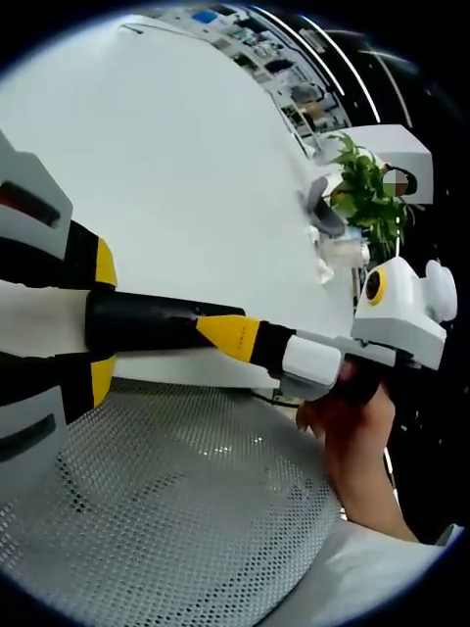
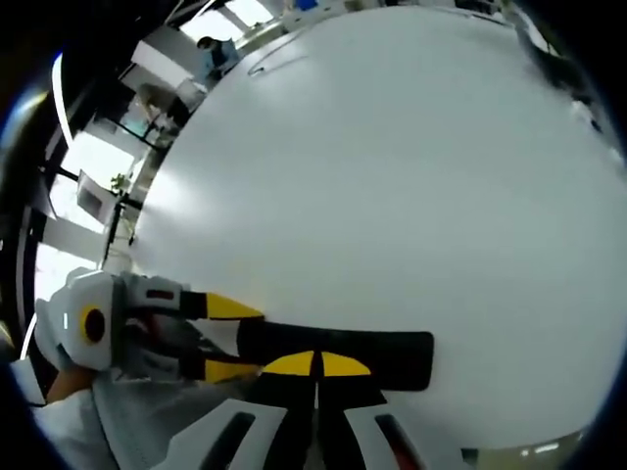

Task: Press the specified remote control buttons in sequence, fully releasing each button before pressing the next.

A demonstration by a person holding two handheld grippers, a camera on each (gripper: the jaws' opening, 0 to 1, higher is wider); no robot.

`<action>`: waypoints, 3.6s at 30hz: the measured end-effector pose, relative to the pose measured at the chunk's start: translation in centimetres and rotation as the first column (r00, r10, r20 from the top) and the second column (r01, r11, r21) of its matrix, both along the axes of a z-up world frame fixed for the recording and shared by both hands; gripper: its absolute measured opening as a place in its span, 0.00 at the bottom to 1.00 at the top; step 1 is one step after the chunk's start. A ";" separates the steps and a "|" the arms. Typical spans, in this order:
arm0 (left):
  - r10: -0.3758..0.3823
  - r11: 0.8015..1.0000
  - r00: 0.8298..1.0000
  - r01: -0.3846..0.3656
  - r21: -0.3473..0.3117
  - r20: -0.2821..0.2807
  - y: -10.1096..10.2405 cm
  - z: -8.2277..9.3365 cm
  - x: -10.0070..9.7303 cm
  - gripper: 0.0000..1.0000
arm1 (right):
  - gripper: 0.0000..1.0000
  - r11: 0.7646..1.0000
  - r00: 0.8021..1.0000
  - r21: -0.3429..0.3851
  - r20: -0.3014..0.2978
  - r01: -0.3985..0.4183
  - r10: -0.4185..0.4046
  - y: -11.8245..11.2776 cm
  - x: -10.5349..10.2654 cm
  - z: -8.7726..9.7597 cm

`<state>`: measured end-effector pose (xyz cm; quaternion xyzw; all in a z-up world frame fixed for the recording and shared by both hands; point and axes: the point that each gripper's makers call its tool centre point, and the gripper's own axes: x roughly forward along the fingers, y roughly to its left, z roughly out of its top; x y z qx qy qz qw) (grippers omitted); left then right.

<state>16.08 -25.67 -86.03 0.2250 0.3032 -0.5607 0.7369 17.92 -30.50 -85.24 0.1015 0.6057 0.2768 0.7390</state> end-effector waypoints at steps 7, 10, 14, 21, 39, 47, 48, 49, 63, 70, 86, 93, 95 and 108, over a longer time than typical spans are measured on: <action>0.002 1.000 1.000 -0.002 -0.002 -0.001 0.0 0.0 0.0 0.24 | 0.00 1.000 1.000 -0.010 0.006 -0.009 0.009 0.0 -0.1 0.1; 0.002 1.000 1.000 -0.002 -0.002 0.000 0.0 0.0 0.0 0.24 | 0.00 1.000 1.000 -0.005 0.000 0.001 -0.001 -0.1 0.0 0.1; 0.000 1.000 1.000 0.000 -0.002 0.002 0.0 0.0 0.1 0.24 | 0.00 0.999 0.999 -0.020 0.020 0.025 -0.025 -0.6 0.4 0.3; 0.001 1.000 1.000 -0.001 -0.002 0.002 0.0 0.0 0.1 0.24 | 0.00 1.000 0.999 -0.001 0.011 0.030 -0.030 -0.3 0.3 0.4; 0.000 1.000 1.000 0.000 -0.008 0.004 0.1 0.0 0.1 0.24 | 0.00 0.999 0.998 -0.043 0.051 -0.034 0.036 0.1 0.0 0.1; 0.001 1.000 1.000 -0.001 -0.013 0.002 0.1 0.0 0.2 0.24 | 0.00 1.000 0.999 -0.017 0.034 -0.014 0.015 0.0 0.3 0.0; 0.001 1.000 1.000 -0.001 -0.013 0.002 0.1 0.0 0.2 0.24 | 0.00 1.000 0.999 -0.012 0.030 -0.011 0.012 0.0 0.3 0.0; 0.002 1.000 1.000 -0.002 -0.014 0.000 0.1 0.0 0.2 0.24 | 0.00 1.000 1.000 -0.011 0.029 -0.011 0.011 0.0 0.3 0.0; -0.003 1.000 1.000 0.003 -0.016 0.006 0.1 0.1 0.1 0.24 | 0.00 1.000 1.000 -0.001 0.008 0.015 -0.015 -0.1 0.2 0.1; 0.000 1.000 1.000 0.000 -0.019 0.005 0.0 0.1 0.1 0.24 | 0.00 1.000 1.000 -0.027 0.010 -0.012 0.012 -0.1 -0.1 0.0; 0.006 1.000 1.000 -0.006 -0.024 0.003 0.0 0.1 0.2 0.24 | 0.00 0.999 1.000 -0.046 -0.024 -0.011 0.010 -0.5 -0.6 0.0; 0.008 1.000 1.000 -0.008 -0.026 0.002 0.0 0.1 0.1 0.24 | 0.00 0.999 1.000 -0.048 -0.029 -0.013 0.012 -0.5 -0.8 -0.1; 0.007 1.000 1.000 -0.007 -0.027 0.002 0.0 0.1 0.1 0.24 | 0.00 0.999 1.000 -0.049 -0.028 -0.013 0.011 -0.5 -0.8 -0.1; 0.006 1.000 1.000 -0.006 -0.028 0.001 0.1 0.1 0.1 0.24 | 0.00 0.995 0.998 -0.082 0.013 -0.055 0.056 -0.4 -1.0 -0.2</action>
